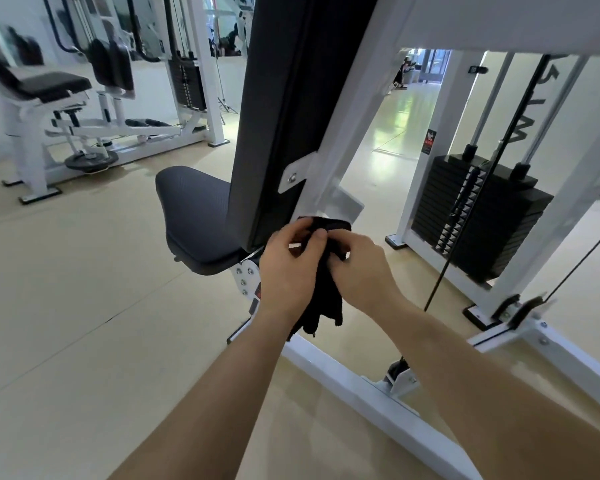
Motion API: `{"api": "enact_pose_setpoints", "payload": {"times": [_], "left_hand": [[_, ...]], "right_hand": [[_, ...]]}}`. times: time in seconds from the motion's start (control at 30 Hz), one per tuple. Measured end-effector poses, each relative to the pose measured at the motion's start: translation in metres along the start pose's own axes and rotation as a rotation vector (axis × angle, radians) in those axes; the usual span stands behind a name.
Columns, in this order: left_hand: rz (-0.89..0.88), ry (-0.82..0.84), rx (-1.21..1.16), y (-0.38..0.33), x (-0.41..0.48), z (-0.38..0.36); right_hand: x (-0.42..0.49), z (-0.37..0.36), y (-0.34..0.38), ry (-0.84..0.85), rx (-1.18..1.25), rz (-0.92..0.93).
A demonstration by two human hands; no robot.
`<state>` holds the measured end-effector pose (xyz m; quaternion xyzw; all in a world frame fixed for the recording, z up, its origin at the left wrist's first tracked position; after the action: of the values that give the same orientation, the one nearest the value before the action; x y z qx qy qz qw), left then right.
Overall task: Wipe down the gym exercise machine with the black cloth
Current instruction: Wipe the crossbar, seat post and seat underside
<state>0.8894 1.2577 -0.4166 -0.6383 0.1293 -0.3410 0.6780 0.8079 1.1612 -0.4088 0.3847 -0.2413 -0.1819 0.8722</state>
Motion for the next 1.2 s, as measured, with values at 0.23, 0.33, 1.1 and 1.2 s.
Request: {"api": "enact_pose_setpoints", "payload": {"times": [0.23, 0.33, 1.1, 1.2], "left_hand": [[0.207, 0.131, 0.065, 0.035, 0.007, 0.02], [0.281, 0.065, -0.033, 0.044, 0.012, 0.025], [0.313, 0.056, -0.167, 0.103, 0.011, 0.055], [0.338, 0.021, -0.183, 0.116, 0.008, 0.06]], "right_hand": [[-0.016, -0.025, -0.023, 0.21, 0.264, -0.133], [-0.026, -0.039, -0.036, 0.19, 0.13, -0.056], [0.081, -0.109, -0.025, -0.743, 0.262, -0.367], [0.081, -0.124, -0.042, -0.721, 0.238, -0.421]]}}
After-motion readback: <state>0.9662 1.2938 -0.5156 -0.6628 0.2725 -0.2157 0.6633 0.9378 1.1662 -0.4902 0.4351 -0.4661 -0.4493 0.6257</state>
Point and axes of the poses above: each hand's wrist, its own x-axis towards the middle knuckle, its own z-axis out of the back of the hand, y = z × x, the point moved 4 cm from there along x, towards the middle knuckle, and after that the axes turned 9 degrees about y, right-handed, at the moved point
